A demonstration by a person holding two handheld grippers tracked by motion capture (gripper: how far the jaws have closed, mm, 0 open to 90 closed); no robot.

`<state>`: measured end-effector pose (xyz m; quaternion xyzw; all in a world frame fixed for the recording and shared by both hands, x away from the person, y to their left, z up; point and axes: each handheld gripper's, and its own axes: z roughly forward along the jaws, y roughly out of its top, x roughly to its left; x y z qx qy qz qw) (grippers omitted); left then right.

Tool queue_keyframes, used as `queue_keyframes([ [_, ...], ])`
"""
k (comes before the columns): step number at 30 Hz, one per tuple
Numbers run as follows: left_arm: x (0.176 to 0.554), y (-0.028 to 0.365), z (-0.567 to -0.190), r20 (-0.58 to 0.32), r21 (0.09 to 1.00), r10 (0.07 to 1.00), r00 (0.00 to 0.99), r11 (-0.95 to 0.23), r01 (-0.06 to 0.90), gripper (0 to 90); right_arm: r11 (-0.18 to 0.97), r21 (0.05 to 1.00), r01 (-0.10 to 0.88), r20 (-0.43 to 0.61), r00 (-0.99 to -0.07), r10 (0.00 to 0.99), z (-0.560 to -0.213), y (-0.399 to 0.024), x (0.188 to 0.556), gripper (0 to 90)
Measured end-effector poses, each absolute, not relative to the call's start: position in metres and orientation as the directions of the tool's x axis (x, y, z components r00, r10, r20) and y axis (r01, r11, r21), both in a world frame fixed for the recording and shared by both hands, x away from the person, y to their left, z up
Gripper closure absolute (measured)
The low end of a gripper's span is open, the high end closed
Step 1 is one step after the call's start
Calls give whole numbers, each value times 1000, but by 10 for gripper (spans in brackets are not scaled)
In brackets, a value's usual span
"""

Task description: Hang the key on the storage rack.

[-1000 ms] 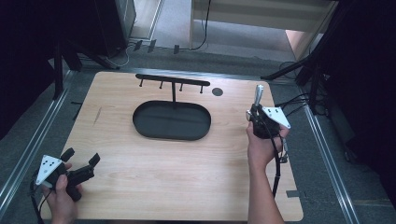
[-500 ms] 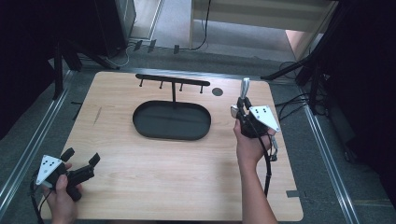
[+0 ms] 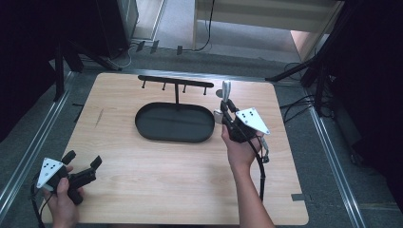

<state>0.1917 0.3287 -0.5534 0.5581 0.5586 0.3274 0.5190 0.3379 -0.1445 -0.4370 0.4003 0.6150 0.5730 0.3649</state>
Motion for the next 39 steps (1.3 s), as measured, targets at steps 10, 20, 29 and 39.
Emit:
queue_keyframes([
  [10, 192, 329, -553, -219, 945, 962, 161, 168, 282, 0, 46, 995, 86, 7, -530, 848, -446, -106, 339, 757],
  [20, 192, 329, -554, -218, 945, 963, 161, 167, 279, 0, 68, 990, 127, 22, -603, 798, -459, -66, 354, 757],
  [29, 192, 330, -554, -223, 945, 962, 160, 173, 277, 0, 67, 978, 198, 76, -636, 768, -474, -51, 374, 757],
  [39, 192, 330, -554, -227, 945, 961, 159, 178, 276, 0, 10, 964, 266, 167, -630, 758, -481, -55, 388, 757],
])
